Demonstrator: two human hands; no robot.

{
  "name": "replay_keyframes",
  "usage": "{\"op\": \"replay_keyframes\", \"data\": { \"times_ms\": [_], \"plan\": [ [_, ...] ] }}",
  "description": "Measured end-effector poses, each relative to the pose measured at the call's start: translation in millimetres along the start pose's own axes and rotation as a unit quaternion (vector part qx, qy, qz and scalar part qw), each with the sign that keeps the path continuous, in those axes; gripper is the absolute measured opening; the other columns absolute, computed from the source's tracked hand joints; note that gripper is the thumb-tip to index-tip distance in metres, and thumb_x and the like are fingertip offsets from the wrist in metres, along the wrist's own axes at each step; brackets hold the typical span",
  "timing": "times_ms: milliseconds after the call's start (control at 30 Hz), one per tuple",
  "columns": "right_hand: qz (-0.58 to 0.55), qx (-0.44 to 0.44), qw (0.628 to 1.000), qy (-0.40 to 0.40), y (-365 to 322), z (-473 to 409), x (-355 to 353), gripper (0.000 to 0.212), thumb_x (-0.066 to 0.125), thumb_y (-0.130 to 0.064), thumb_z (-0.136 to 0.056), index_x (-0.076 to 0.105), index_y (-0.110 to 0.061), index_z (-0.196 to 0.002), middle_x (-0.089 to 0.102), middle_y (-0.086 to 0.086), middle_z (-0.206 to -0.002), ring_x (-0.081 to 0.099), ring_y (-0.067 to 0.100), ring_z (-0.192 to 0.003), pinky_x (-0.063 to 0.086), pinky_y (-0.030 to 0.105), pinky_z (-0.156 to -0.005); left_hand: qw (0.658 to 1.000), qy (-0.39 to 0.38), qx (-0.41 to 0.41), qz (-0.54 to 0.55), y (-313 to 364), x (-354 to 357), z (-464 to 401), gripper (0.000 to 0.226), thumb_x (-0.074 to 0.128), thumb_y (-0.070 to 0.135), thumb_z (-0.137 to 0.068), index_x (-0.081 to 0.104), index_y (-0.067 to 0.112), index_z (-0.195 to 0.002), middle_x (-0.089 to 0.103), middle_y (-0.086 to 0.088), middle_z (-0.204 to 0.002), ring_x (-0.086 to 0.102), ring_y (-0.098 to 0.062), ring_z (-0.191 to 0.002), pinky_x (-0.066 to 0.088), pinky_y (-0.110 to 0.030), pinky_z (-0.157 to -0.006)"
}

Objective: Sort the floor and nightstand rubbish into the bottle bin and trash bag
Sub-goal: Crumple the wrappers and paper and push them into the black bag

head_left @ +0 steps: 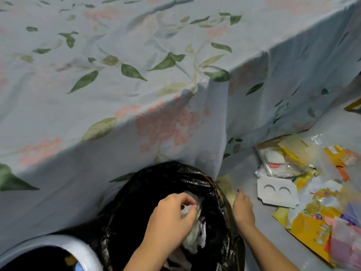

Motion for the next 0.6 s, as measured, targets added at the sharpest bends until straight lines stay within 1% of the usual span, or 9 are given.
{"op": "replay_keyframes", "data": {
  "times_ms": [33, 67, 133, 233, 300, 367, 433, 500, 600],
  "plan": [
    [0.038, -0.007, 0.999, -0.002, -1.9, 0.7, 4.5, 0.054, 0.048, -0.012, -0.094, 0.029, -0.004, -0.144, 0.043, 0.022, -0.135, 0.040, 0.038, -0.126, 0.035, 0.042, -0.103, 1.000, -0.001, -0.006, 0.005, -3.0, 1.2, -1.6, 0.004, 0.056, 0.044, -0.083, 0.060, 0.044, -0.081, 0.065, 0.024, -0.089, 0.060, 0.007, -0.087, 0.053, -0.024, -0.082],
    [0.076, -0.026, 0.997, 0.019, -2.2, 0.4, 8.5, 0.054, 0.051, -0.010, -0.092, 0.031, -0.002, -0.142, 0.047, 0.024, -0.130, 0.045, 0.041, -0.119, 0.039, 0.044, -0.100, 1.000, -0.002, -0.012, 0.007, -5.7, 2.1, -2.7, 0.005, 0.056, 0.044, -0.082, 0.061, 0.043, -0.082, 0.065, 0.024, -0.087, 0.061, 0.007, -0.086, 0.053, -0.025, -0.080],
    [0.107, -0.039, 0.993, 0.042, 3.7, 2.2, 15.9, 0.053, 0.065, -0.009, -0.084, 0.043, 0.001, -0.132, 0.057, 0.025, -0.112, 0.056, 0.042, -0.101, 0.051, 0.047, -0.086, 1.000, -0.007, -0.021, 0.007, -9.6, 3.7, -3.7, 0.012, 0.054, 0.046, -0.080, 0.064, 0.040, -0.084, 0.066, 0.024, -0.084, 0.062, 0.007, -0.082, 0.054, -0.026, -0.079],
    [-0.006, 0.021, 1.000, -0.011, 17.7, 4.5, 22.2, 0.040, 0.058, -0.024, -0.088, 0.043, -0.006, -0.121, 0.061, 0.019, -0.108, 0.058, 0.036, -0.100, 0.046, 0.037, -0.078, 0.999, -0.018, -0.034, 0.007, -14.5, 5.1, -4.2, 0.021, 0.051, 0.049, -0.077, 0.065, 0.037, -0.087, 0.067, 0.023, -0.082, 0.063, 0.006, -0.078, 0.055, -0.028, -0.077],
    [-0.061, 0.018, 0.997, -0.035, 23.3, 2.5, 20.6, 0.033, 0.058, -0.023, -0.090, 0.050, -0.004, -0.115, 0.063, 0.021, -0.108, 0.059, 0.037, -0.100, 0.040, 0.033, -0.074, 0.999, -0.029, -0.044, 0.006, -16.8, 5.4, -2.7, 0.022, 0.051, 0.049, -0.076, 0.065, 0.036, -0.088, 0.067, 0.021, -0.081, 0.064, 0.004, -0.077, 0.055, -0.028, -0.077],
    [-0.082, -0.018, 0.995, -0.054, 23.7, 3.2, 12.5, 0.021, 0.060, -0.028, -0.091, 0.062, -0.008, -0.093, 0.066, 0.019, -0.098, 0.061, 0.036, -0.098, 0.036, 0.030, -0.070, 0.998, -0.033, -0.050, 0.012, -16.2, 4.2, -0.1, 0.021, 0.050, 0.049, -0.076, 0.064, 0.037, -0.086, 0.067, 0.020, -0.079, 0.064, 0.004, -0.075, 0.055, -0.029, -0.075],
    [-0.093, -0.029, 0.994, -0.059, 21.7, 4.2, -2.8, 0.031, 0.056, -0.040, -0.091, 0.058, -0.014, -0.073, 0.063, 0.013, -0.085, 0.062, 0.034, -0.091, 0.034, 0.029, -0.067, 0.998, -0.031, -0.054, 0.023, -14.2, 0.1, 4.2, 0.019, 0.051, 0.048, -0.076, 0.064, 0.038, -0.084, 0.068, 0.020, -0.078, 0.064, 0.004, -0.074, 0.056, -0.029, -0.075],
    [-0.124, -0.024, 0.992, -0.026, 16.7, 1.7, -26.1, 0.032, 0.056, -0.035, -0.094, 0.060, -0.009, -0.075, 0.062, 0.014, -0.080, 0.063, 0.036, -0.090, 0.037, 0.031, -0.067, 0.997, -0.033, -0.055, 0.037, -11.2, -5.8, 10.9, 0.011, 0.056, 0.043, -0.080, 0.065, 0.037, -0.083, 0.068, 0.020, -0.079, 0.064, 0.004, -0.075, 0.055, -0.029, -0.076],
    [-0.159, -0.051, 0.986, 0.006, -9.5, 3.0, -71.7, 0.026, 0.060, -0.029, -0.092, 0.068, -0.005, -0.086, 0.067, 0.015, -0.085, 0.064, 0.034, -0.088, 0.041, 0.032, -0.069, 0.996, -0.023, -0.058, 0.064, -6.3, -18.7, 23.8, 0.006, 0.062, 0.035, -0.084, 0.067, 0.038, -0.082, 0.069, 0.021, -0.079, 0.064, 0.005, -0.074, 0.055, -0.025, -0.076]
  ]
}}
Point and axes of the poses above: each hand's wrist, its own z-axis away from the middle knuckle, its own x-axis out of the palm, y = z × x, the point moved 5 cm from there along -z, towards the middle knuckle
